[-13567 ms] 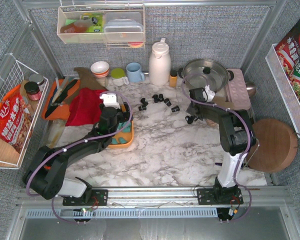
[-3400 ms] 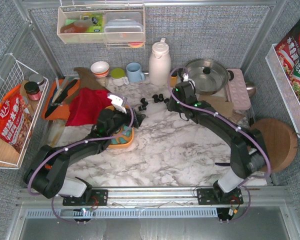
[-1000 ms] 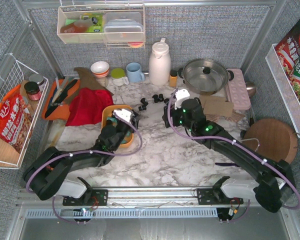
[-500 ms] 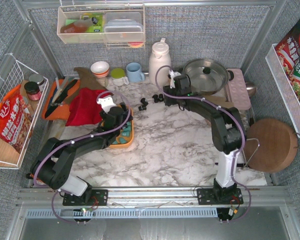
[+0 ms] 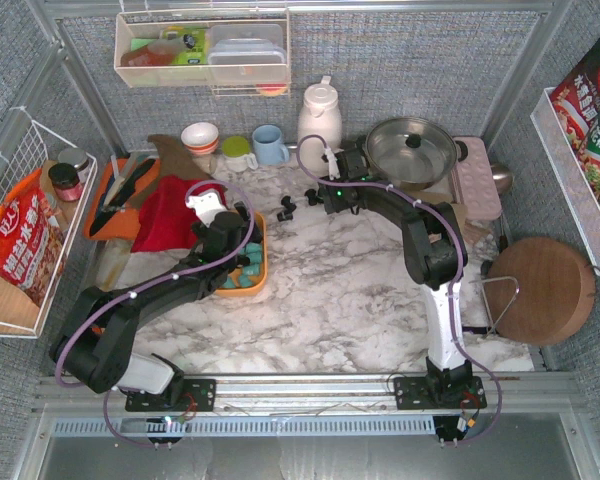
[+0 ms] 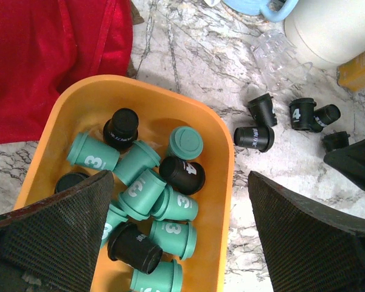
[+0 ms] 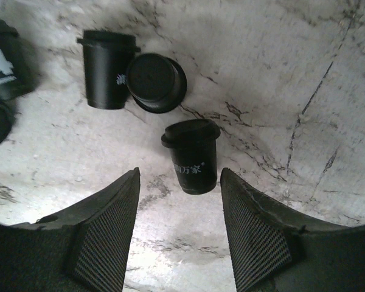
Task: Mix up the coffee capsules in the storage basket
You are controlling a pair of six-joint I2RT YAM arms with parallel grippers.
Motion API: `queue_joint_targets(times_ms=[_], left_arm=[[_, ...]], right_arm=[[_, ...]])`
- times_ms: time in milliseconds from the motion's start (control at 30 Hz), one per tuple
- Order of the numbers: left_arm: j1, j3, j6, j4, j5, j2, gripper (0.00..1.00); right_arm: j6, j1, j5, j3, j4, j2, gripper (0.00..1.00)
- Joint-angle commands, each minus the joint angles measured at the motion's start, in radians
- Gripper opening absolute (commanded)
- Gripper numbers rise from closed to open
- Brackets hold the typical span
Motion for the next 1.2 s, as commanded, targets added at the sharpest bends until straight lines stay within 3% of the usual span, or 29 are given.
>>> queue_joint_targets(times_ms=[0,400,633,833,1000,1167], left_arm=[[0.001,-0.011,0.031,0.044,-0.010,-0.016,0.99],[0.000,-0.010,0.037,0.049,0.003,-0.012,0.99],[0.001,-0.010,0.077,0.077,0.045,-0.013,0.99],[0.001,-0.026,0.199,0.201,0.259,-0.001,0.98],[-0.001,-0.041,0.315,0.365,0.583,0.039,0.97],[-0.010,-0.117,0.378,0.599,0.717,0.066,0.97]], right_arm=[[-0.041,0.000,0.031,0.026,-0.031,0.024,0.59],[-0.078,0.001,0.005,0.146,-0.093,0.094,0.52],[-0.060,0.000,-0.010,0.122,-0.089,0.071,0.24],[0.006,0.002,-0.081,-0.043,-0.001,-0.094,0.17],[0.109,0.014,-0.190,-0.312,0.174,-0.359,0.17],[0.276,0.038,-0.351,-0.575,0.361,-0.597,0.17]])
